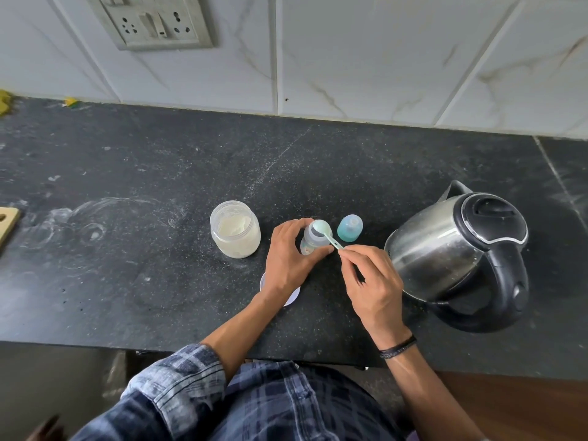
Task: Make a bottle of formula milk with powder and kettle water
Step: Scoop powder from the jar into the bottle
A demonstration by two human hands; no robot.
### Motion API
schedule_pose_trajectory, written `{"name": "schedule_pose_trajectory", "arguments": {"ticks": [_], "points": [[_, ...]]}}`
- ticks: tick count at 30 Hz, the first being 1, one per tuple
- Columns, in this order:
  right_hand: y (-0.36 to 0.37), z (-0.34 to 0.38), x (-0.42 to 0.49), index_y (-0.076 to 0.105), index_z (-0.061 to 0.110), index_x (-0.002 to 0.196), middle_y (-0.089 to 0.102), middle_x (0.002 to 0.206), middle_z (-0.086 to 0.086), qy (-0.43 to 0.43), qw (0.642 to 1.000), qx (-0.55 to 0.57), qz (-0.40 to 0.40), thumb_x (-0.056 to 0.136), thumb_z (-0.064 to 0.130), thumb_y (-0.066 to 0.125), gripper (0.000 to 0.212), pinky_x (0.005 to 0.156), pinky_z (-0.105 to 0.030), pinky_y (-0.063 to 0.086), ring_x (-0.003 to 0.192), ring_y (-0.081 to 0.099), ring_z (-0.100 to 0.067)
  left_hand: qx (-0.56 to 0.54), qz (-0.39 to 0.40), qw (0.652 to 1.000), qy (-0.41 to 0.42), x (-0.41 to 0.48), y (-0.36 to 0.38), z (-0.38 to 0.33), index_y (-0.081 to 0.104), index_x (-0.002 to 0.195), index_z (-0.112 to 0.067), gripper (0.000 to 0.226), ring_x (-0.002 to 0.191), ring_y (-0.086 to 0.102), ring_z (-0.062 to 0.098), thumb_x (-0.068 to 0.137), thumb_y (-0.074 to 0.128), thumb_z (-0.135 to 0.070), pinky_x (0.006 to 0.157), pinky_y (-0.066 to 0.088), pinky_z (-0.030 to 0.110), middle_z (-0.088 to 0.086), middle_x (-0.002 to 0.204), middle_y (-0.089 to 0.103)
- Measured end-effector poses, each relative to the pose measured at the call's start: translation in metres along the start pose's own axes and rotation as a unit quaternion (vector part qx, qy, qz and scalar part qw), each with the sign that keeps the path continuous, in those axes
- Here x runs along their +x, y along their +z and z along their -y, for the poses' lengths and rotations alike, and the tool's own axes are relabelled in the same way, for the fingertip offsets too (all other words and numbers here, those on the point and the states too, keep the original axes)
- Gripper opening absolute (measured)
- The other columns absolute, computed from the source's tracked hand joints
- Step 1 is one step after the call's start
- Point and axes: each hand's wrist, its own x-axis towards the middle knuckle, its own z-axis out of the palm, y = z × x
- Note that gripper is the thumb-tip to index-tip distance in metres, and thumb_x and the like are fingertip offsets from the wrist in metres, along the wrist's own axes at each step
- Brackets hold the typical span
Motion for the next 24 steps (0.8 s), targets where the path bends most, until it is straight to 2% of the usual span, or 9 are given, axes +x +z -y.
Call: {"name": "schedule_pose_trajectory", "arguments": {"ticks": [4, 7, 8, 10, 12, 15, 18, 22, 24], "points": [[0.001, 0.002, 0.002, 0.079, 0.001, 0.103, 0.074, 0.101, -0.007, 0.047, 0.998, 0.034, -0.026, 0.093, 0.002, 0.076, 0.010, 0.089, -0.019, 0.054, 0.089, 0.070, -0.018, 0.001, 0.003, 1.000, -0.002, 0.000, -0.001, 0.000, 0.063, 0.120, -0.034, 0.058, 0.120, 0.045, 0.001, 0.071, 0.074, -0.063, 0.096, 0.029, 0.006, -0.019, 0.124, 0.060], [-0.002, 0.007, 0.006, 0.079, 0.009, 0.100, 0.075, 0.100, -0.002, 0.150, 0.979, 0.123, -0.057, 0.089, 0.002, 0.080, 0.012, 0.085, -0.016, 0.055, 0.092, 0.071, -0.008, 0.001, 0.001, 1.000, -0.005, 0.000, -0.001, -0.001, 0.063, 0.117, -0.035, 0.053, 0.119, 0.046, 0.001, 0.072, 0.079, -0.057, 0.096, 0.027, 0.002, -0.022, 0.122, 0.060], [-0.003, 0.009, 0.007, 0.080, 0.015, 0.098, 0.076, 0.099, 0.000, 0.213, 0.960, 0.173, -0.064, 0.088, 0.003, 0.081, 0.016, 0.082, -0.016, 0.056, 0.092, 0.072, -0.008, 0.000, 0.002, 1.000, -0.007, 0.000, -0.001, -0.001, 0.063, 0.117, -0.035, 0.052, 0.119, 0.046, 0.001, 0.072, 0.080, -0.055, 0.096, 0.027, 0.002, -0.022, 0.122, 0.060], [-0.004, 0.015, 0.010, 0.082, 0.025, 0.093, 0.079, 0.095, -0.002, 0.358, 0.880, 0.301, -0.077, 0.086, 0.001, 0.082, 0.025, 0.079, -0.017, 0.058, 0.090, 0.076, -0.012, 0.000, 0.005, 1.000, -0.010, 0.000, -0.002, -0.001, 0.062, 0.118, -0.035, 0.053, 0.120, 0.045, 0.000, 0.073, 0.082, -0.053, 0.095, 0.027, 0.002, -0.022, 0.123, 0.060], [-0.005, 0.018, 0.012, 0.084, 0.018, 0.092, 0.080, 0.094, -0.009, 0.459, 0.788, 0.401, -0.083, 0.086, -0.003, 0.080, 0.023, 0.081, -0.020, 0.058, 0.091, 0.078, -0.018, 0.000, 0.007, 1.000, -0.011, 0.001, -0.002, -0.001, 0.062, 0.120, -0.033, 0.054, 0.119, 0.044, 0.000, 0.073, 0.084, -0.051, 0.095, 0.027, 0.002, -0.021, 0.124, 0.060], [-0.008, 0.021, 0.014, 0.082, 0.008, 0.095, 0.079, 0.097, -0.018, 0.529, 0.703, 0.466, -0.091, 0.086, -0.005, 0.079, 0.016, 0.083, -0.023, 0.059, 0.094, 0.077, -0.024, -0.006, 0.009, 1.000, -0.010, 0.000, -0.002, -0.003, 0.061, 0.120, -0.032, 0.055, 0.119, 0.044, 0.000, 0.074, 0.085, -0.049, 0.096, 0.027, 0.002, -0.022, 0.123, 0.058], [-0.010, 0.025, 0.017, 0.078, 0.002, 0.098, 0.079, 0.096, -0.017, 0.553, 0.654, 0.504, -0.109, 0.087, -0.005, 0.076, 0.013, 0.082, -0.022, 0.059, 0.094, 0.078, -0.023, -0.010, 0.015, 1.000, -0.011, 0.000, -0.002, -0.004, 0.061, 0.125, -0.028, 0.059, 0.121, 0.044, 0.005, 0.075, 0.086, -0.046, 0.098, 0.026, 0.004, -0.017, 0.127, 0.059], [-0.012, 0.026, 0.018, 0.077, 0.001, 0.099, 0.079, 0.094, -0.013, 0.575, 0.615, 0.525, -0.122, 0.088, -0.005, 0.075, 0.012, 0.082, -0.022, 0.059, 0.091, 0.077, -0.019, -0.022, 0.025, 0.999, -0.018, -0.003, -0.001, -0.005, 0.054, 0.137, -0.025, 0.075, 0.127, 0.040, 0.006, 0.073, 0.089, -0.043, 0.104, 0.026, 0.011, -0.016, 0.136, 0.052], [-0.014, 0.025, 0.018, 0.078, 0.002, 0.098, 0.078, 0.096, -0.012, 0.588, 0.596, 0.532, -0.127, 0.087, -0.003, 0.077, 0.012, 0.083, -0.023, 0.060, 0.090, 0.076, -0.018, -0.029, 0.026, 0.999, -0.015, -0.004, -0.001, -0.006, 0.050, 0.142, -0.023, 0.082, 0.131, 0.038, 0.007, 0.072, 0.090, -0.039, 0.110, 0.029, 0.020, -0.015, 0.141, 0.048]]}}
